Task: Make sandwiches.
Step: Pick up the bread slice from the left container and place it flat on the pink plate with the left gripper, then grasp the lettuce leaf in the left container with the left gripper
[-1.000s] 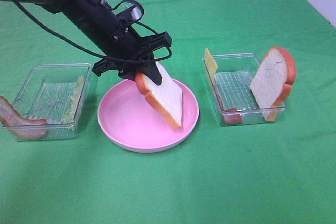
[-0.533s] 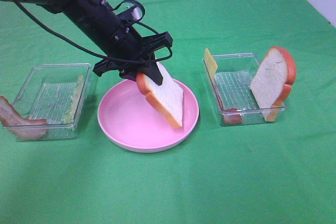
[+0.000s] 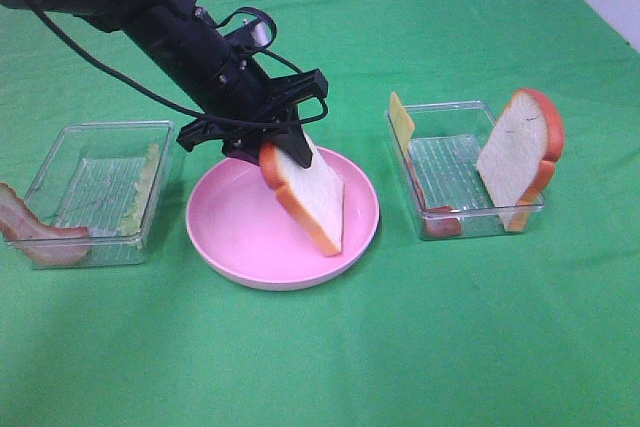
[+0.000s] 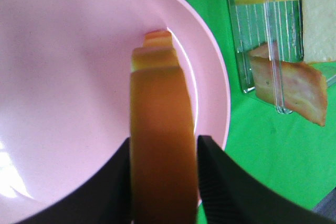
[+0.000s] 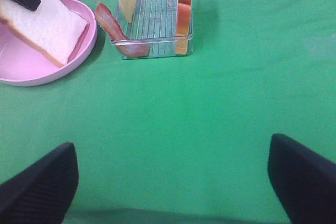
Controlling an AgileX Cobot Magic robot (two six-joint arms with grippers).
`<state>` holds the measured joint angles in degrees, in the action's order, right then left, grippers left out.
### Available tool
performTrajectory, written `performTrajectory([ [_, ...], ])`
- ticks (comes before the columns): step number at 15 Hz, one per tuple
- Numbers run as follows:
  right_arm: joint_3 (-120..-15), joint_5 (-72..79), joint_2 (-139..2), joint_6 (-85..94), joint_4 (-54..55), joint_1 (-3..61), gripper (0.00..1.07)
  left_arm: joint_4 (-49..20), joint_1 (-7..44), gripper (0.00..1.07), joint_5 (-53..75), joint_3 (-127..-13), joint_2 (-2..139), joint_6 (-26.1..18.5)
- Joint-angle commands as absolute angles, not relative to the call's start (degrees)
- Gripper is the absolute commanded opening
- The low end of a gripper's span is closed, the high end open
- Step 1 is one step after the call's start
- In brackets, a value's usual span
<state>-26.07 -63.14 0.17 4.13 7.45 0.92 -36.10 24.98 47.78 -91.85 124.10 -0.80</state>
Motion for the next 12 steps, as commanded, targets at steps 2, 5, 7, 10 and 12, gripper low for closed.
performTrajectory([
  [2, -25.8, -63.1, 2.0, 4.9, 7.7, 0.8, 0.94, -32.6, 25.4, 0.83, 51.3, -91.8, 124.1, -0.7],
  [5, -25.8, -63.1, 2.0, 4.9, 7.7, 0.8, 0.94, -25.2, 25.4, 0.89, 59.0, -96.0, 124.1, 0.0],
  [7, -25.8, -63.1, 2.0, 4.9, 7.7, 0.8, 0.94, -19.4, 25.4, 0.89, 64.5, -99.6, 124.1, 1.9],
  [10, -25.8, -63.1, 2.0, 4.9, 7.7, 0.8, 0.94, -9.5, 25.4, 0.89, 75.8, -108.5, 124.0, 4.0],
  [12, -25.8, -63.1, 2.0, 4.9, 7.7, 0.8, 0.94, -9.6, 25.4, 0.89, 75.6, -109.0, 122.0, 3.5],
])
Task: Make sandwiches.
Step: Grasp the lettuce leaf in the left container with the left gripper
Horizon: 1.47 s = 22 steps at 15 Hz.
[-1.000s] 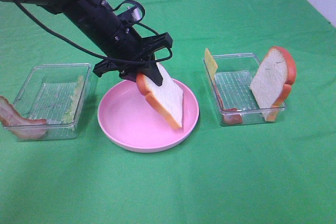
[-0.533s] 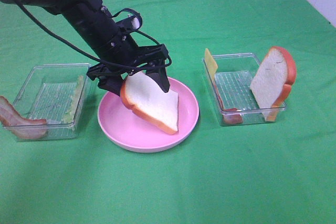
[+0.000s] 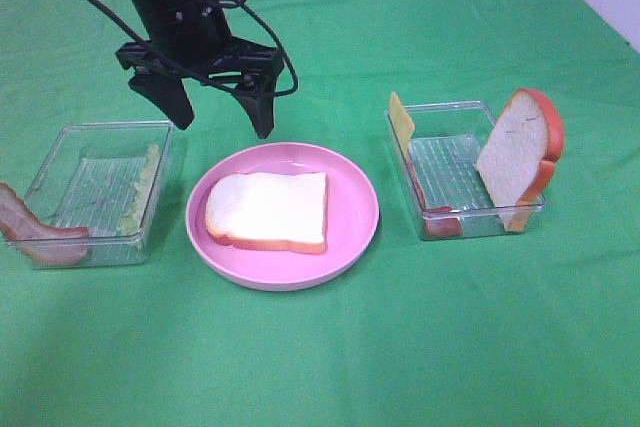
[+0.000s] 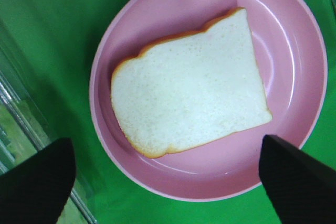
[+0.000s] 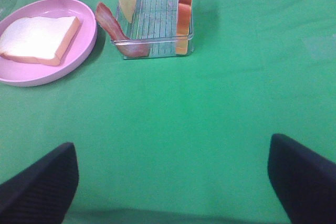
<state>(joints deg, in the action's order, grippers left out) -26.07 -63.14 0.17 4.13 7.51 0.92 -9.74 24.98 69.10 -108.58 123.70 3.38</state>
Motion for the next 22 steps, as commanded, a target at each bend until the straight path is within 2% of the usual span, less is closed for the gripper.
performTrajectory([
  [1, -25.8, -63.1, 2.0, 4.9, 7.8, 0.8, 0.94, -9.5, 25.4, 0.89, 75.6, -108.7, 121.3, 3.5],
  [4, -25.8, -63.1, 2.0, 4.9, 7.8, 0.8, 0.94, -5.6, 25.2, 0.89, 75.6, -106.9, 115.5, 3.8],
  [7, -25.8, -63.1, 2.0, 4.9, 7.8, 0.8, 0.94, 1.8, 25.2, 0.89, 75.6, -100.4, 109.4, 5.9],
  [14, -25.8, -63.1, 2.0, 4.9, 7.8, 0.8, 0.94, 7.1, 24.9, 0.89, 75.6, -97.9, 115.6, 9.6],
  [17, -25.8, -63.1, 2.0, 4.9, 8.0, 0.8, 0.94, 5.3, 22.0, 0.89, 75.6, -97.9, 120.0, 10.0],
  [22, -25.8, -63.1, 2.0, 4.9, 8.0, 0.8, 0.94, 1.4, 21.3, 0.88, 73.6, -97.9, 124.7, 8.4],
])
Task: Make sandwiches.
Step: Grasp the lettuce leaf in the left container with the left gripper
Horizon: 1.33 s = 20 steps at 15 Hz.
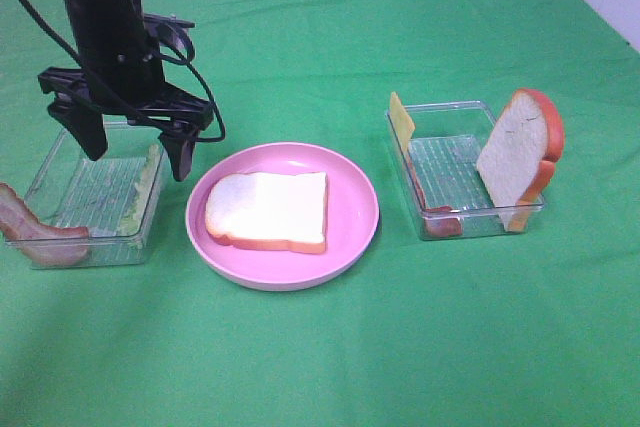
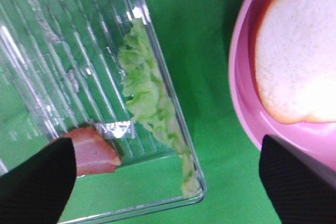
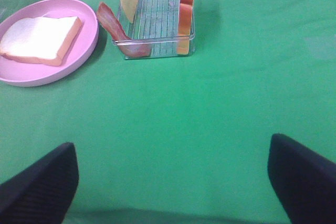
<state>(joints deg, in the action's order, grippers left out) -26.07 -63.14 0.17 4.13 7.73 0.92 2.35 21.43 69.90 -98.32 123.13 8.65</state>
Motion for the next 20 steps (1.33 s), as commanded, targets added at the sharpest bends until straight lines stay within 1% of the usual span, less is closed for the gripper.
performTrajectory([
  [1, -25.8, -63.1, 2.0, 4.9, 8.0, 0.8, 0.94, 1.3, 21.3, 0.88, 73.2, -97.9, 125.5, 8.3],
  [2, -25.8, -63.1, 2.0, 4.9, 8.0, 0.8, 0.94, 1.1, 21.3, 0.88, 73.1, -97.9, 125.8, 8.3],
  [3, -25.8, -63.1, 2.0, 4.9, 8.0, 0.8, 0.94, 1.2, 21.3, 0.85, 72.9, -97.9, 125.8, 8.0],
  [4, -25.8, -63.1, 2.0, 4.9, 8.0, 0.8, 0.94, 1.2, 21.3, 0.79, 72.8, -97.9, 125.8, 7.8],
  [6, -25.8, -63.1, 2.0, 4.9, 8.0, 0.8, 0.94, 1.2, 21.3, 0.60, 72.5, -97.9, 125.8, 7.6],
  [7, -25.8, -63.1, 2.0, 4.9, 8.0, 0.8, 0.94, 1.2, 21.3, 0.52, 72.2, -97.9, 125.8, 7.6],
  [8, -25.8, -63.1, 2.0, 4.9, 8.0, 0.8, 0.94, 1.2, 21.3, 0.51, 72.0, -97.9, 125.8, 7.6],
  [10, -25.8, -63.1, 2.0, 4.9, 8.0, 0.8, 0.94, 1.0, 21.3, 0.51, 71.8, -97.9, 125.8, 8.7],
  [13, -25.8, -63.1, 2.0, 4.9, 8.0, 0.8, 0.94, -0.7, 21.3, 0.50, 71.6, -97.9, 125.8, 8.6],
  [14, -25.8, -63.1, 2.0, 4.9, 8.0, 0.8, 0.94, -0.7, 21.3, 0.47, 71.6, -97.9, 125.8, 8.6],
  [15, -25.8, -63.1, 2.0, 4.9, 8.0, 0.8, 0.94, -0.7, 21.3, 0.37, 71.6, -97.9, 125.8, 8.6],
  [18, -25.8, -63.1, 2.0, 4.9, 8.0, 0.8, 0.94, -0.7, 21.3, 0.01, 71.6, -97.9, 125.8, 8.7],
  [20, -25.8, -63.1, 2.0, 4.9, 8.0, 0.8, 0.94, -0.7, 21.3, 0.00, 71.4, -97.9, 125.5, 8.7],
])
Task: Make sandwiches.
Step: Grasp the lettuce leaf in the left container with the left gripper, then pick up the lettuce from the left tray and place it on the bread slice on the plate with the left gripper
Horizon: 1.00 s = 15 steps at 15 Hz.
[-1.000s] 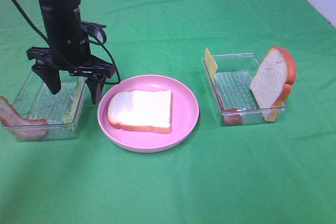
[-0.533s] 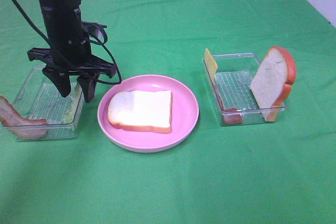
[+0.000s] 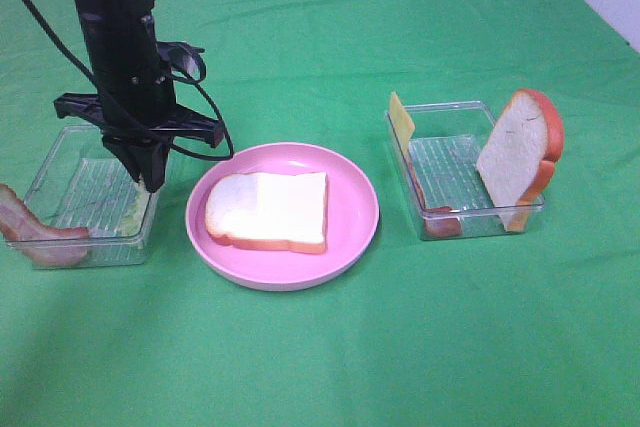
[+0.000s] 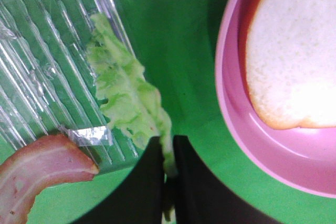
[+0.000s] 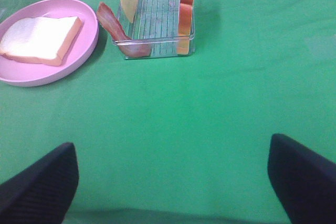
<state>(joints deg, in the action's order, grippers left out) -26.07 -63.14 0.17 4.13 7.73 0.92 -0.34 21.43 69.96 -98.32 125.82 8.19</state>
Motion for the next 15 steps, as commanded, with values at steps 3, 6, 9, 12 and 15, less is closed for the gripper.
performTrajectory([
  [3, -25.8, -63.1, 2.0, 4.9, 8.0, 0.8, 0.94, -0.7, 21.3, 0.00, 72.1, -98.5, 124.1, 8.4],
  [6, -25.8, -63.1, 2.0, 4.9, 8.0, 0.8, 0.94, -0.9, 21.3, 0.00, 72.8, -98.5, 116.9, 8.4],
  [9, -25.8, -63.1, 2.0, 4.9, 8.0, 0.8, 0.94, -3.2, 21.3, 0.00, 73.4, -98.5, 110.5, 8.4],
  [12, -25.8, -63.1, 2.0, 4.9, 8.0, 0.8, 0.94, -15.4, 21.3, 0.00, 71.6, -98.5, 109.0, 3.6],
  [15, -25.8, -63.1, 2.0, 4.9, 8.0, 0.8, 0.94, -28.2, 22.4, 0.00, 69.4, -98.5, 111.1, -4.6],
])
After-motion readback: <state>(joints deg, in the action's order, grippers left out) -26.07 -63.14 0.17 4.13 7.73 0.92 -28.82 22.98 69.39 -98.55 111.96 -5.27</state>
